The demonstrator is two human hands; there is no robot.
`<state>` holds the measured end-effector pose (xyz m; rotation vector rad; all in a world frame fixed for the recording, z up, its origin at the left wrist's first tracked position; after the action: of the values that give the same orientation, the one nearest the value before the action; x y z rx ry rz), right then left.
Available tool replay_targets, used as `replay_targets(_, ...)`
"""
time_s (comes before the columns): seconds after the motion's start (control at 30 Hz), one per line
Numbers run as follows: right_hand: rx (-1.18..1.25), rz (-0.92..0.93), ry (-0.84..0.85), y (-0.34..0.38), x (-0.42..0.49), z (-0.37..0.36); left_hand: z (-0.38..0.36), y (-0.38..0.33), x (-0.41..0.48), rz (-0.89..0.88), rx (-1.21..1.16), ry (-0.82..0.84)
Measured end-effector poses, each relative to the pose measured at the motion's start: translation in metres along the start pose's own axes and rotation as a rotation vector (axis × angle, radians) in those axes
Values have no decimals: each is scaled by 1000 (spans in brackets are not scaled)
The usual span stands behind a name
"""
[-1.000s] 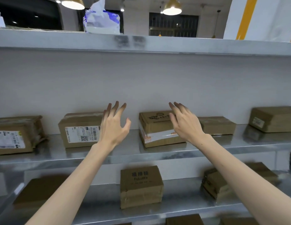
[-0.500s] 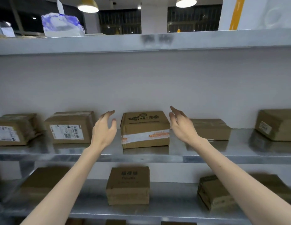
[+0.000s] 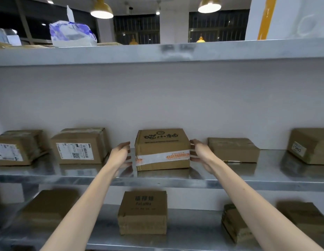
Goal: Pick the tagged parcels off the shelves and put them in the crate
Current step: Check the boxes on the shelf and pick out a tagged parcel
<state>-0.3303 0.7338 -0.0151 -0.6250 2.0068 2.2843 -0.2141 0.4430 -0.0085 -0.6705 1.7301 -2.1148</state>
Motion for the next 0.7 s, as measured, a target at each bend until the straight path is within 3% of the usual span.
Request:
replay_targets(0.4,-23,39,-25,-3,1,2,-14,-11,-4,-69,-32,156)
replay_targets(0.7,120,181,-65,17,-12,14,-10,-35,-3,-190,-131,83)
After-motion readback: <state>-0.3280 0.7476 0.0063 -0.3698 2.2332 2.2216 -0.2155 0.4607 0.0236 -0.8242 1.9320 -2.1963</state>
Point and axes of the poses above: each hand's wrist, its own x-axis towards the middle knuckle, its own z-axis out of the back of the hand, y = z × x, the point moved 10 cm from there along x, towards the middle knuckle, and after that the axes turned 11 degrees about -z, right-handed, at the moved point
